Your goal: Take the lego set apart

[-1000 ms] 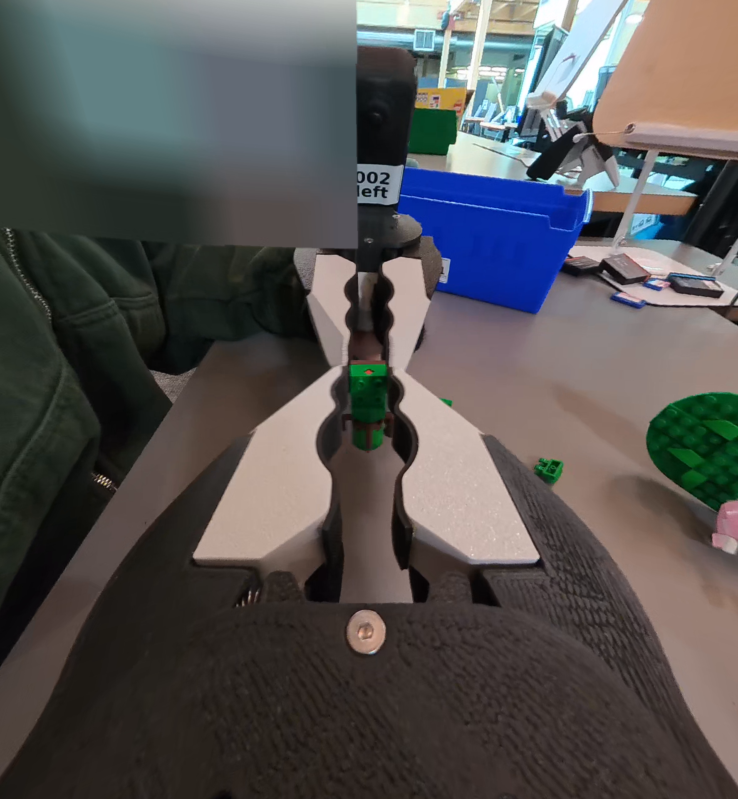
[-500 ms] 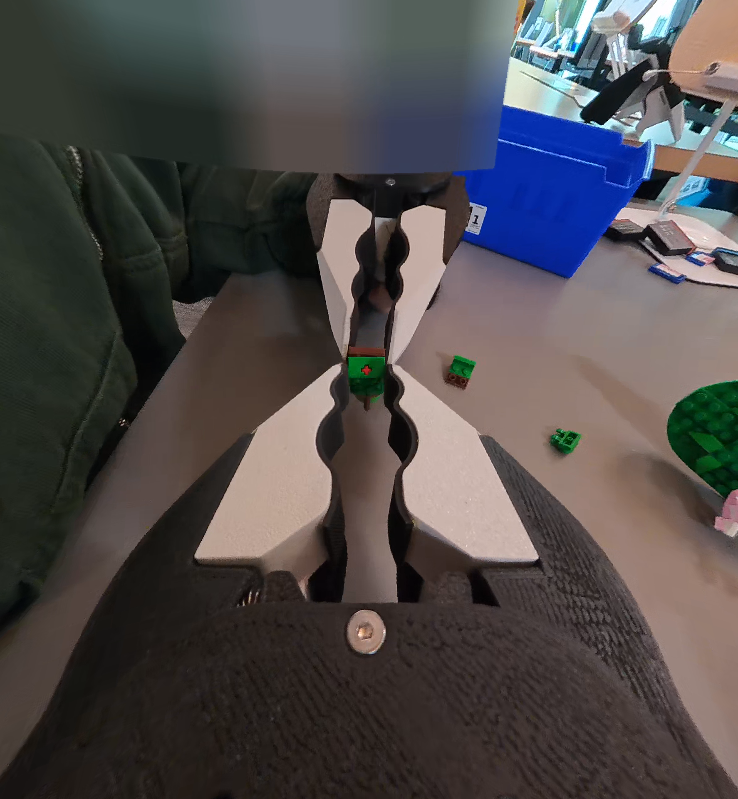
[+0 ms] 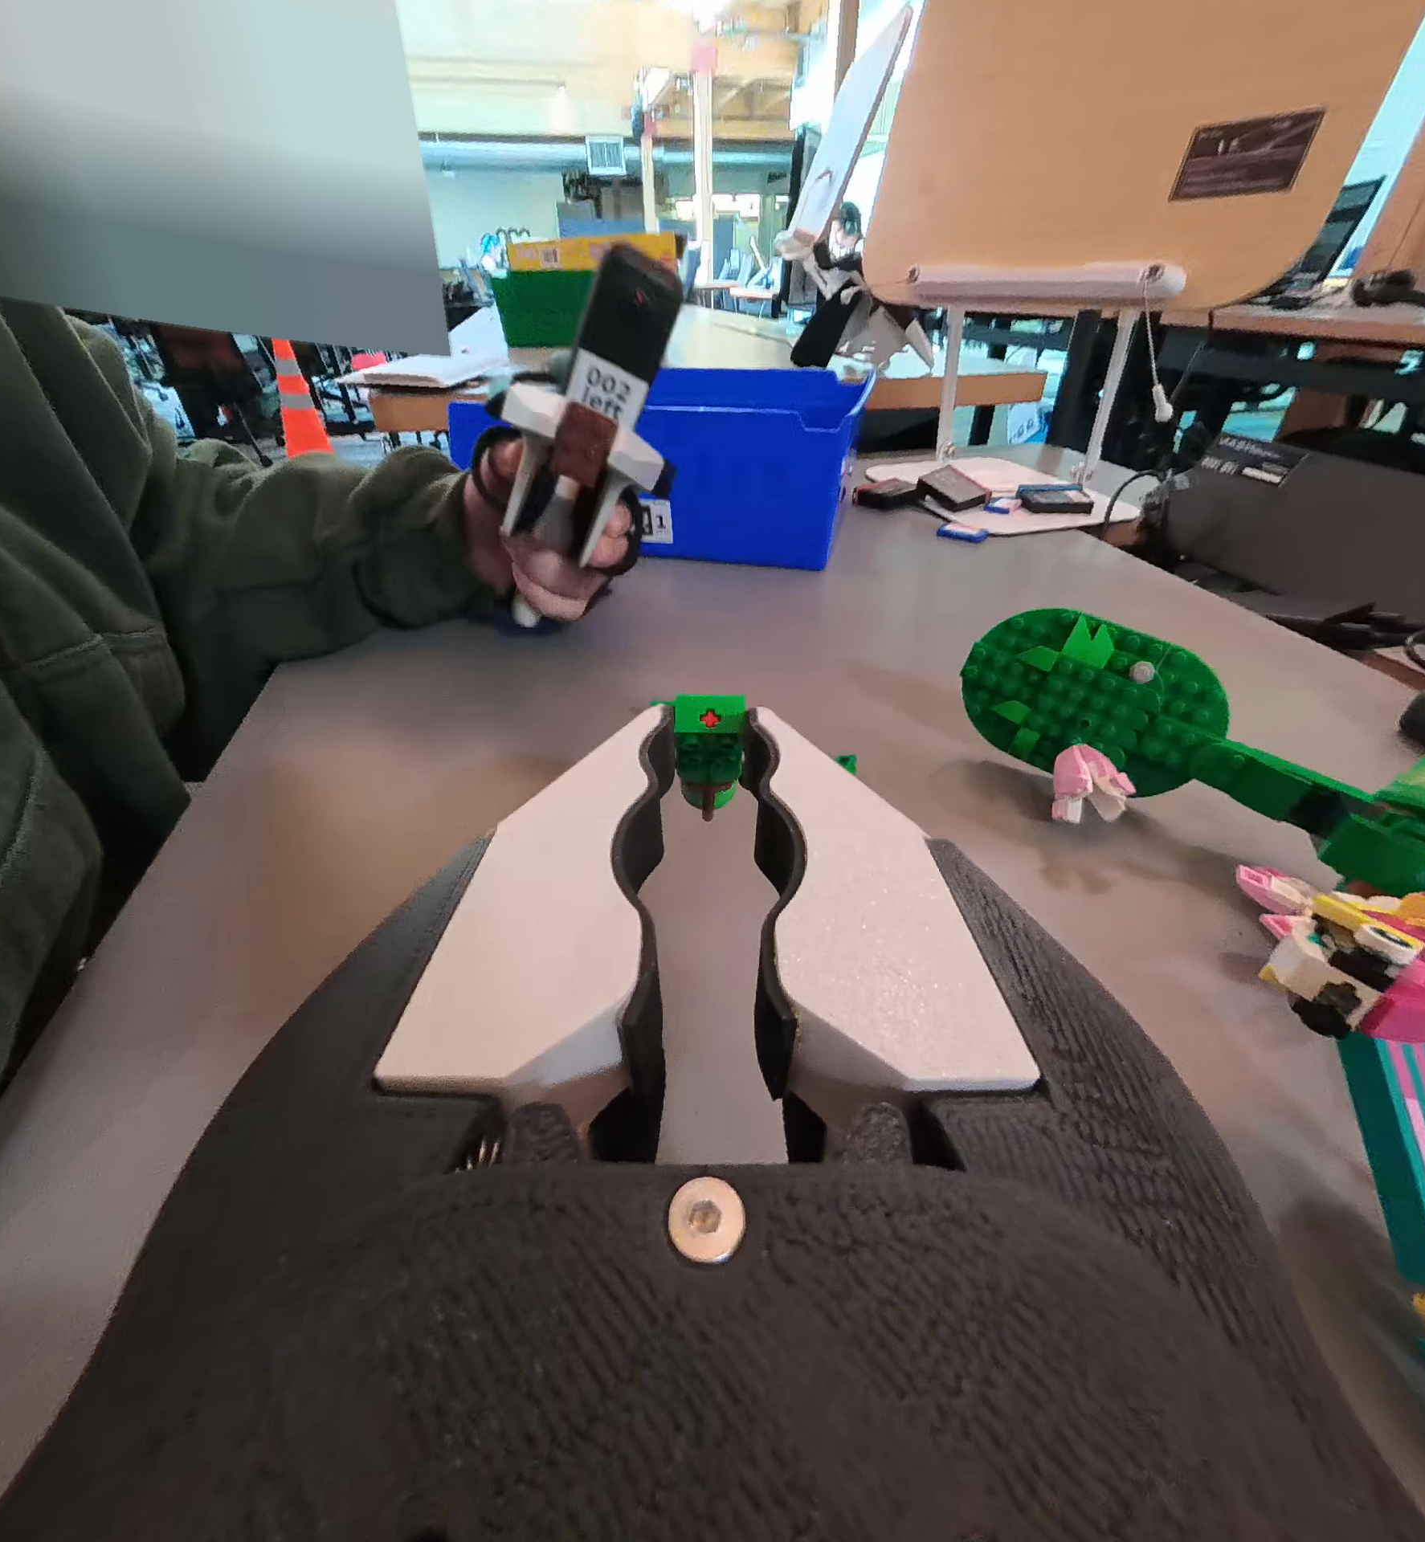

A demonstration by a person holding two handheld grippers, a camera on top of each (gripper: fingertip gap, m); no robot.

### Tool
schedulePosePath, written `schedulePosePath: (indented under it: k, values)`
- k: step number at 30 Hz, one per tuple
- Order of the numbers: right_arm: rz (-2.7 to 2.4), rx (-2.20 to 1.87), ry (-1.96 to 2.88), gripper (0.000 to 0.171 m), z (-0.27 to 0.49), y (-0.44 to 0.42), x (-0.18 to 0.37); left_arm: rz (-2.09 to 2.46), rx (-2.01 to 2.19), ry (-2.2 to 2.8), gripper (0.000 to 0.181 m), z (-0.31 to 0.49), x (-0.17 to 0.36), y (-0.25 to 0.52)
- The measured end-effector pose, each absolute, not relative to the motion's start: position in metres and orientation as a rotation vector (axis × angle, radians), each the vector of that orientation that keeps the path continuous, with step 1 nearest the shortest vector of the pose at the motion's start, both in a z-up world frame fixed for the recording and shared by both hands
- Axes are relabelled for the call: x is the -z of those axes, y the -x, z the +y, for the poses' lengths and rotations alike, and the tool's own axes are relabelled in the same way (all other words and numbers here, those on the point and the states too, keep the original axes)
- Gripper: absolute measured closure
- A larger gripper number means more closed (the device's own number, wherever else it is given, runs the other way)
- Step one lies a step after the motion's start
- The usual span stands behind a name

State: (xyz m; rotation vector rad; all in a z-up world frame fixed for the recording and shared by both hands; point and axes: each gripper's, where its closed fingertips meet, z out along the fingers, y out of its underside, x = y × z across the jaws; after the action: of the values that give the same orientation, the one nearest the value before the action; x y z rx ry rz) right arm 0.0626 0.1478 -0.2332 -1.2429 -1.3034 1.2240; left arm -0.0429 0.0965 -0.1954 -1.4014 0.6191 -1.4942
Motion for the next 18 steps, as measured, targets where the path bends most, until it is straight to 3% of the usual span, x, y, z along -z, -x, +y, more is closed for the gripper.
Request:
schedulePosePath:
  k: [4,8,12,17,18]
  values:
    - [-1.273,-1.252,1.155,0.157,0.140,-0.059,0.223,0.566,1.494,1.266,0.168,0.090,0.157,0.064]
    - [-1.248,-1.262,1.091,0.157,0.135,-0.058,0.217,0.399,0.774,1.423,0.167,0.103,0.117,0.139]
    - [-1.193,-1.342,1.068,0.157,0.135,-0.062,0.209,0.036,-0.104,1.912,0.167,0.099,0.147,0.285]
    - [-1.171,-1.383,1.052,0.157,0.134,-0.063,0.206,-0.083,-0.097,2.191,0.167,0.095,0.195,0.332]
    - [-1.171,-1.385,1.052,0.157,0.133,-0.062,0.206,-0.113,-0.152,2.245,0.156,0.093,0.207,0.342]
